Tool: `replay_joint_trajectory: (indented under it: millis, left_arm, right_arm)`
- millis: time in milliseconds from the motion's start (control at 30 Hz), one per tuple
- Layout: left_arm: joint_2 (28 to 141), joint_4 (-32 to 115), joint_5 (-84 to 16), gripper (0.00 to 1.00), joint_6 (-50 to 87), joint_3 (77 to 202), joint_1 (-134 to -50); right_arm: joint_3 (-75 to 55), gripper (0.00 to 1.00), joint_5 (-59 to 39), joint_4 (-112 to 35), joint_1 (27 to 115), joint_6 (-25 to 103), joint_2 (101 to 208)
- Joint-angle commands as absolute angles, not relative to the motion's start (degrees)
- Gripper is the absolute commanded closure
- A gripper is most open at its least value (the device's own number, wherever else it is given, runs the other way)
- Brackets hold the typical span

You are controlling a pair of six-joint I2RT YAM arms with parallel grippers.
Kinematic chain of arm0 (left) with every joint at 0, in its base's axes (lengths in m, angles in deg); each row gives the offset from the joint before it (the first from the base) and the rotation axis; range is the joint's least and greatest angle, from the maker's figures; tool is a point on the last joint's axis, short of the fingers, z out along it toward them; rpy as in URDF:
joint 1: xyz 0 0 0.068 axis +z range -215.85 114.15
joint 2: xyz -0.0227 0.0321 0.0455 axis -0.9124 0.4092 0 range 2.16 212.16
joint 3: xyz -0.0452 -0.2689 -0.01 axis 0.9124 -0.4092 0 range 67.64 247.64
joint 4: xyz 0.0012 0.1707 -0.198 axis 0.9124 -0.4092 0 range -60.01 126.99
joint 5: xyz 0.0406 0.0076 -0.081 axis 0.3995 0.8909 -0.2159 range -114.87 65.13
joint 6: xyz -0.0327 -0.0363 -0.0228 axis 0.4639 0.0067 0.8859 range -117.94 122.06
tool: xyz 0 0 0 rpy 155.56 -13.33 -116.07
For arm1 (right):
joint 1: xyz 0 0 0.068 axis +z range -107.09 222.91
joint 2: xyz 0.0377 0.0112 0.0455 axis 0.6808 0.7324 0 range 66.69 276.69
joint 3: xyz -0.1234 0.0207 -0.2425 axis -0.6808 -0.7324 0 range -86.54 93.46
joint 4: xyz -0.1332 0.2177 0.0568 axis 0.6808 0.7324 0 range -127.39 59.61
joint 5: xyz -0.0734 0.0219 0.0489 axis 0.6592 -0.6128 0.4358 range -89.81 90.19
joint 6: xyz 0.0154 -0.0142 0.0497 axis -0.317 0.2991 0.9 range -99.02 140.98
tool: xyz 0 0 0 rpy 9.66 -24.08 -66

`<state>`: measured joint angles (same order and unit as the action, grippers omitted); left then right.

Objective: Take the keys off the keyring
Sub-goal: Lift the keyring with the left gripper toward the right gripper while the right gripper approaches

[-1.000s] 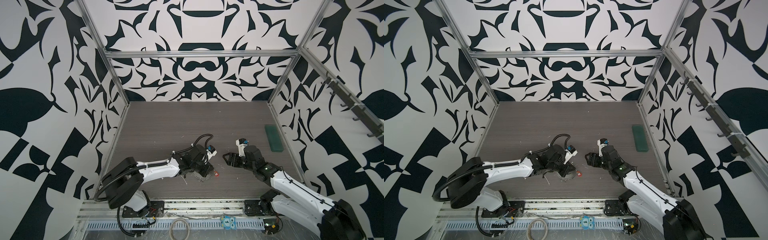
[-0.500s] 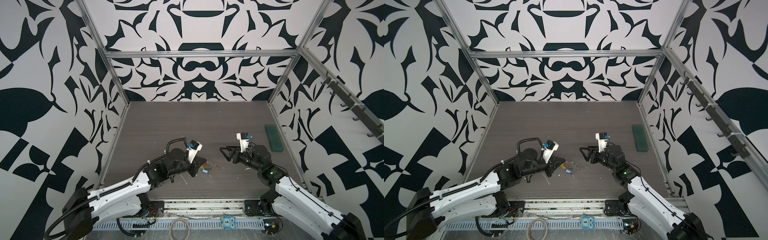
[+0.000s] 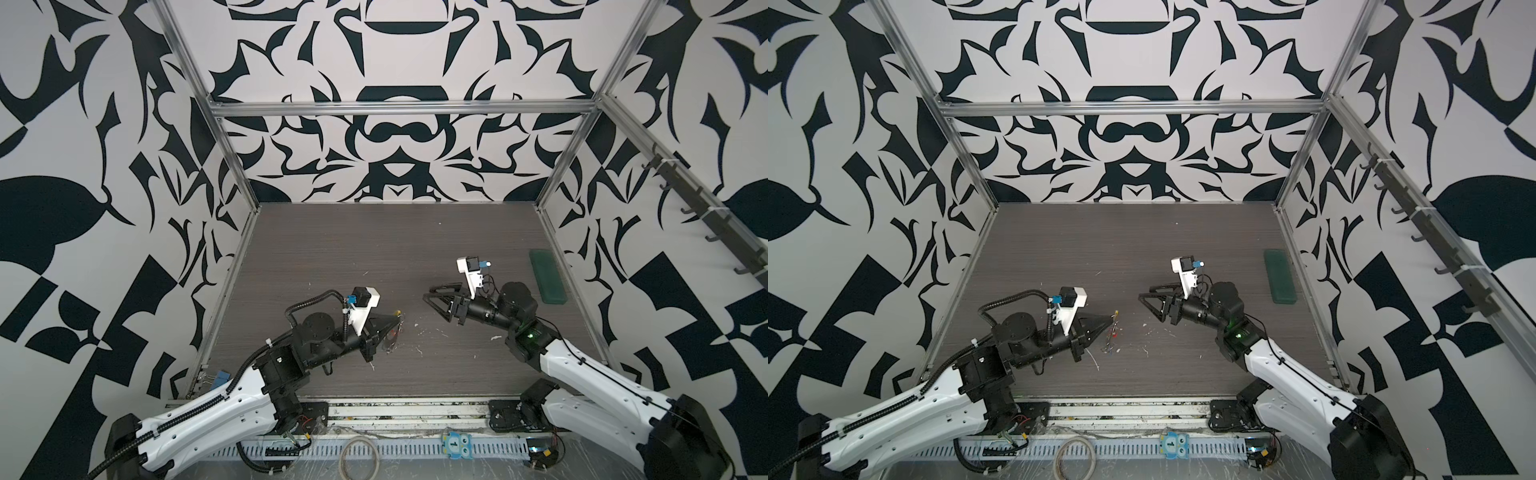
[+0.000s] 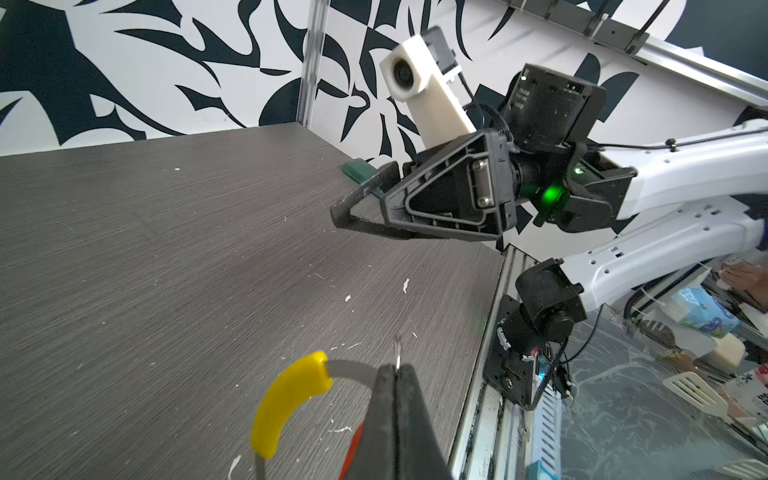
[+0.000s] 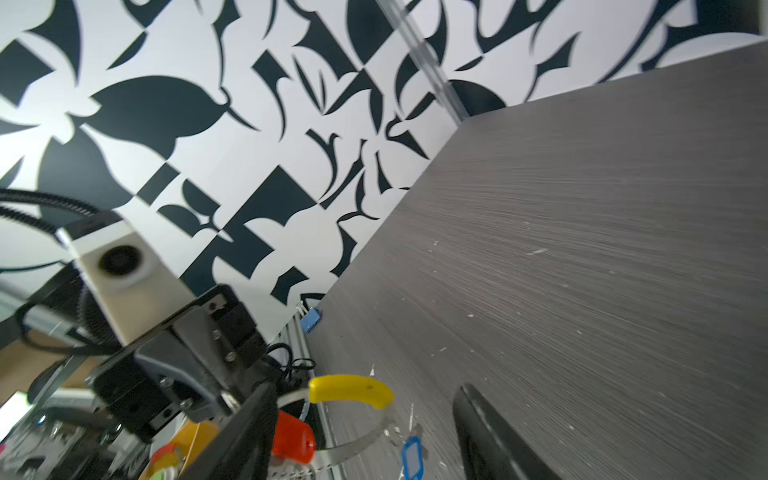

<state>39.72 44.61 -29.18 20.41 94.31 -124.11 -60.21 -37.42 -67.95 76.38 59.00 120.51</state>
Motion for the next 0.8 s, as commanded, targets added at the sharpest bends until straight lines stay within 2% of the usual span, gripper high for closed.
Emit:
replay_joint_trajectory:
  millis: [0,233,500,767]
  left_arm:
    - [38.29,44.54,-31.26,1.0,19.12,95.29,-124.29]
    - [36.22,45.16,-31.82,1.0,19.21,94.74,-124.29]
    - [34.35,46.65,-33.8,1.0,20.25,93.92,-124.28]
    - [33.73,47.19,-34.1,1.0,20.69,93.78,-124.29]
  right_arm:
    - [-56.42,0.35,-43.73,-73.47,79.07,55.41,120.99]
    - [-54.74,0.5,-43.7,-71.71,83.69,51.8,122.49]
    - [-54.11,0.54,-43.94,-72.86,87.34,50.85,123.55]
    - [-53.85,0.69,-43.82,-73.69,89.3,50.87,123.82]
